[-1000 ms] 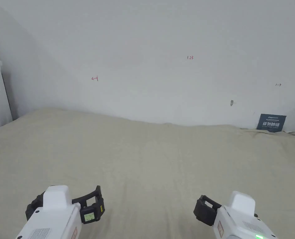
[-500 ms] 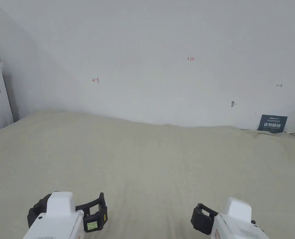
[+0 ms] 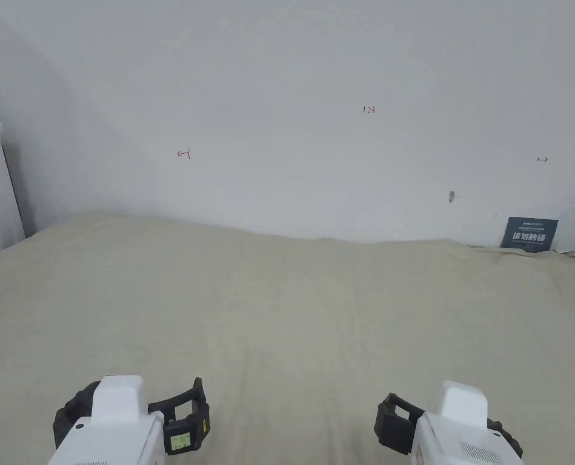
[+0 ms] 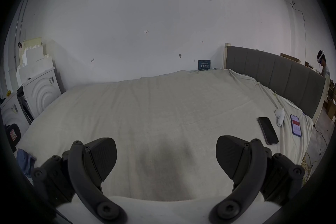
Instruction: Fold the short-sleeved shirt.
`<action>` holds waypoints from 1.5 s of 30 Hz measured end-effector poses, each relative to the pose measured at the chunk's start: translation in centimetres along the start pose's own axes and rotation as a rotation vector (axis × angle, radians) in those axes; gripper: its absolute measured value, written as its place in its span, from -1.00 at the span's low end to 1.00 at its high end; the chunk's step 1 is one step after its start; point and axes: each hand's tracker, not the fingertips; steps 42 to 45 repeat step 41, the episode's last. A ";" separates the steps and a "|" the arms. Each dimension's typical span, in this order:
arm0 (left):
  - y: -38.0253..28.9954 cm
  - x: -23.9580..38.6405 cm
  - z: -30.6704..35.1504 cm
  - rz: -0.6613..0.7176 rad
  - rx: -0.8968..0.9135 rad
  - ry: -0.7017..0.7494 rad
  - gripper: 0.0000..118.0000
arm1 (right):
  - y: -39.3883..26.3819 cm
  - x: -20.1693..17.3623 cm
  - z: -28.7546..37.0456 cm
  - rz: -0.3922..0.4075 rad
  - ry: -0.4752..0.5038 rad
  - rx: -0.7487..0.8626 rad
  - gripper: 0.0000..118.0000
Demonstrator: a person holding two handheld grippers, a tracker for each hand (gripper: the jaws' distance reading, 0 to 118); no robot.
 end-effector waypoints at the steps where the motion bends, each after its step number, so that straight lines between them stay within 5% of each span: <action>1: 0.0 0.0 -0.1 -0.001 -0.001 -0.003 1.00 | 0.0 0.0 0.0 0.003 -0.002 0.000 0.89; 13: 0.6 -0.2 -0.2 -0.021 0.009 -0.011 1.00 | 0.9 0.0 -0.4 0.053 0.036 -0.035 0.89; 19: 0.8 -0.3 -0.4 -0.023 0.006 -0.019 1.00 | 1.1 0.2 -0.4 -0.012 0.022 -0.006 0.89; 24: 1.0 -0.3 -0.5 -0.031 0.008 -0.021 1.00 | 1.3 0.0 -0.2 0.019 -0.010 0.027 0.89; 45: 1.1 0.1 -1.7 -0.070 0.066 -0.017 1.00 | 1.0 0.4 -1.0 0.044 0.163 0.174 0.89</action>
